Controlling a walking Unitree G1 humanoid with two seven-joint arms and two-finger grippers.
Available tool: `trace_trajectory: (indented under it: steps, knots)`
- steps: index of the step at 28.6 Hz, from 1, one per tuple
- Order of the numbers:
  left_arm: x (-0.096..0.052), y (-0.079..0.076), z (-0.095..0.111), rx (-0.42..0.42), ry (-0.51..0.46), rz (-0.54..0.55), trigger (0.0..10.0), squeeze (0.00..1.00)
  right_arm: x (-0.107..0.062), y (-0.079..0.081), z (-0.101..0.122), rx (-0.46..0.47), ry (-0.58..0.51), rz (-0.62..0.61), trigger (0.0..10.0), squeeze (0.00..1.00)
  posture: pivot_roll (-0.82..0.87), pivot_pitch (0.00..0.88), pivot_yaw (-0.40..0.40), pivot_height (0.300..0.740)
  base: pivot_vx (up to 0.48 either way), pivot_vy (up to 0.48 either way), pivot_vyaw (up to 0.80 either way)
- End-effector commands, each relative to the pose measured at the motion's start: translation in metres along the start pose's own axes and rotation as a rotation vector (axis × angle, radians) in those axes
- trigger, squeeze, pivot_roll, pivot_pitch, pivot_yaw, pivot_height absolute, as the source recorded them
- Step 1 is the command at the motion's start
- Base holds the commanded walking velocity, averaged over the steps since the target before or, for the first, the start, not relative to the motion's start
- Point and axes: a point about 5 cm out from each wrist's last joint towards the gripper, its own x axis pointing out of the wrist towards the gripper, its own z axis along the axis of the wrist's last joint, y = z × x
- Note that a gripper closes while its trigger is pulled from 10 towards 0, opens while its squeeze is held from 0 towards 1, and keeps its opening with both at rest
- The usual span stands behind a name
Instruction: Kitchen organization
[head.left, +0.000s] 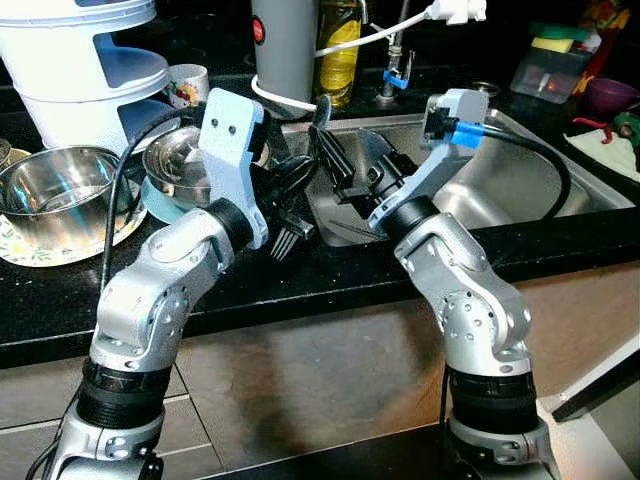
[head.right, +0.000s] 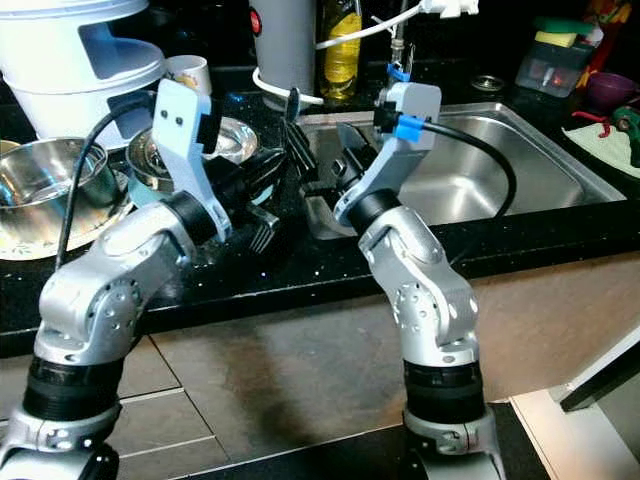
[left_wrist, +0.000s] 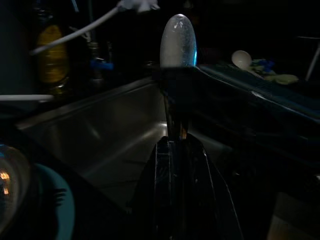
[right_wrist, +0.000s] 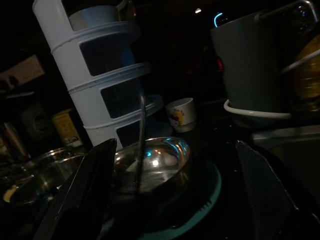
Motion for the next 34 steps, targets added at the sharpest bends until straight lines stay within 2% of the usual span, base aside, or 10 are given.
trace_trajectory:
  steps: [1,5,6,7,9,10,28,34]
  knots:
    - [-0.0002,-0.0059,-0.0016,-0.001,0.004,-0.028,0.0,0.00,0.0013,0.0009,0.0030,0.021,-0.021,0.005,10.0,0.00,0.02,0.191,0.010,0.740,0.000,0.000,0.00]
    - [0.0000,-0.0054,-0.0010,-0.001,0.003,-0.028,0.0,0.00,0.0029,0.0007,0.0035,0.030,-0.027,0.004,9.9,0.00,0.03,0.190,0.009,0.740,0.000,0.000,0.00]
    - [-0.0001,-0.0052,-0.0009,-0.001,0.004,-0.028,0.0,0.00,0.0029,0.0006,0.0035,0.031,-0.028,0.004,8.6,0.00,0.03,0.190,0.009,0.740,0.000,0.000,0.00]
    - [-0.0002,-0.0048,-0.0010,0.001,0.005,-0.028,0.0,0.00,0.0030,0.0005,0.0035,0.033,-0.029,0.004,2.9,0.00,0.03,0.189,0.010,0.740,0.000,0.000,0.00]
    - [-0.0002,-0.0046,-0.0011,0.002,0.005,-0.028,0.0,0.00,0.0031,0.0005,0.0034,0.035,-0.030,0.004,2.9,0.00,0.03,0.189,0.010,0.740,0.000,0.000,0.00]
    - [-0.0004,-0.0043,-0.0013,0.003,0.006,-0.028,0.0,0.00,0.0030,0.0005,0.0036,0.038,-0.032,0.005,0.0,0.00,0.02,0.189,0.012,0.740,0.000,0.000,0.00]
    - [0.0000,-0.0037,-0.0009,-0.002,0.005,-0.032,0.0,0.00,0.0035,-0.0002,0.0047,0.072,-0.050,0.018,0.0,0.00,0.03,0.191,0.012,0.740,0.000,0.000,0.00]
    - [-0.0003,-0.0018,0.0000,-0.003,0.002,-0.024,0.0,0.00,0.0038,-0.0035,0.0066,0.108,-0.071,0.000,0.0,0.00,0.02,0.194,0.014,0.740,0.000,0.000,0.00]
